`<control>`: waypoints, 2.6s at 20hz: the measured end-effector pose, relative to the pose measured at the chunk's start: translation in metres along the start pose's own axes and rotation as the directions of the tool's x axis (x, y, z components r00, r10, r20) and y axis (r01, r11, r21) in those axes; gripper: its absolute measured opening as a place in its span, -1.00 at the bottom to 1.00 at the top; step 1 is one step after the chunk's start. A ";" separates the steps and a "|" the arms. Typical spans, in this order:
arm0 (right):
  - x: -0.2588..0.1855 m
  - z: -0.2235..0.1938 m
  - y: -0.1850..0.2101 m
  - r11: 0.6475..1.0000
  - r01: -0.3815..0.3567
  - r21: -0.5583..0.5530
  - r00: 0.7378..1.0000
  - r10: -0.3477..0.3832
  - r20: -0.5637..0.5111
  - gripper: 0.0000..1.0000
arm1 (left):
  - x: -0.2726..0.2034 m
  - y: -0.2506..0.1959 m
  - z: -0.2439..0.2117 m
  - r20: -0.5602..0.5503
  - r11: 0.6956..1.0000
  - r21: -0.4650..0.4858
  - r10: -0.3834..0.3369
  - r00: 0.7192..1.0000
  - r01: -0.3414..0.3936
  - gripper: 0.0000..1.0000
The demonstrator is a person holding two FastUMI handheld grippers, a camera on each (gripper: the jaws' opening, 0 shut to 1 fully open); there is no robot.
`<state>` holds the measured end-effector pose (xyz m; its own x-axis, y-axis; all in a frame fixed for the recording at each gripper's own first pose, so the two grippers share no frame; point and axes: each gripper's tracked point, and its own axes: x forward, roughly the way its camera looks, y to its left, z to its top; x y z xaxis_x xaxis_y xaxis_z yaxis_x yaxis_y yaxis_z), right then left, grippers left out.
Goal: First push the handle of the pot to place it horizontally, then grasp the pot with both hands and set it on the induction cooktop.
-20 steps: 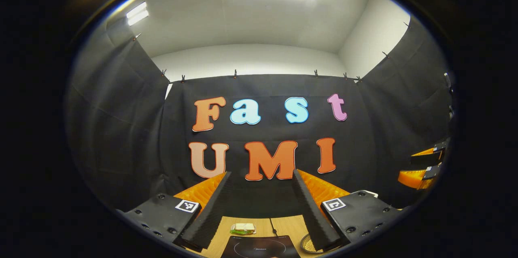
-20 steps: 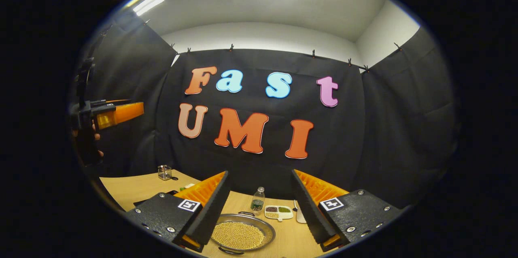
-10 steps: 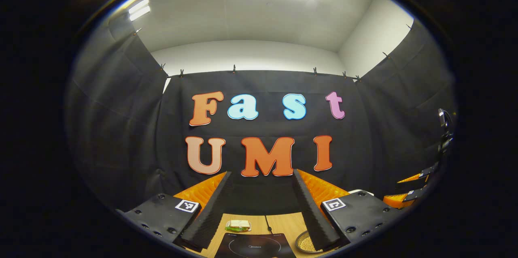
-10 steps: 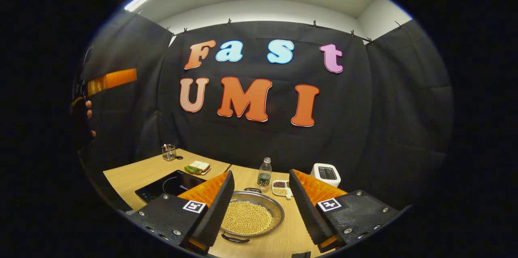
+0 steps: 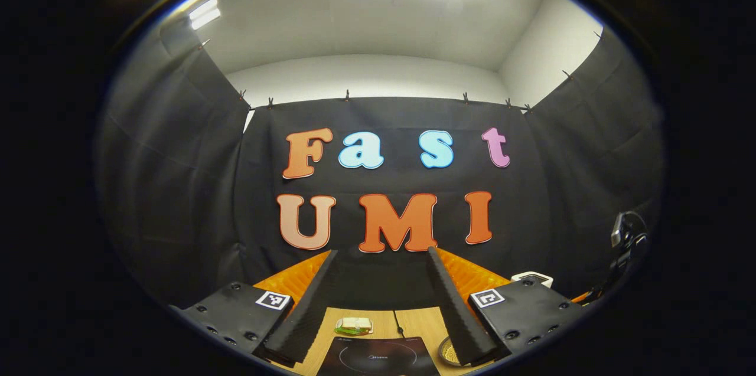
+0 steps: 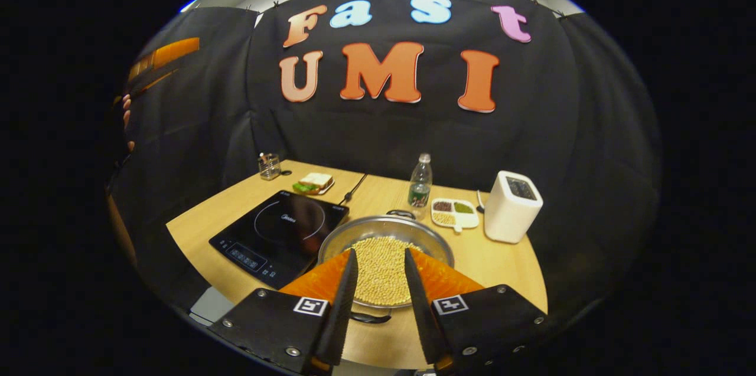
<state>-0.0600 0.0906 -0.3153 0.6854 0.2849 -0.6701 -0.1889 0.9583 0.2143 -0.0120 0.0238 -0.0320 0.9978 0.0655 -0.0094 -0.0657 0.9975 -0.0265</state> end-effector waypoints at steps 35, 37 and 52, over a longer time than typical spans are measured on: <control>0.104 -0.145 0.090 0.858 -0.077 0.507 0.787 0.364 -0.497 -1.00 | 0.020 0.019 -0.055 -0.149 1.000 0.007 0.022 0.989 -0.021 0.96; 0.105 -0.146 0.090 0.851 -0.084 0.519 0.780 0.380 -0.497 -1.00 | 0.020 0.020 -0.055 -0.150 1.000 0.010 0.026 0.988 -0.025 0.96; 0.108 -0.163 0.028 0.865 0.058 0.499 0.826 0.238 -0.510 -1.00 | 0.044 -0.006 -0.087 -0.219 1.000 0.012 -0.006 0.976 0.008 0.97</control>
<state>-0.1061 0.1517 -0.4978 0.1625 0.4743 -0.8652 0.2272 0.8353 0.5006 0.0318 0.0185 -0.1196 0.9722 0.0524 -0.2281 -0.0573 0.9982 -0.0149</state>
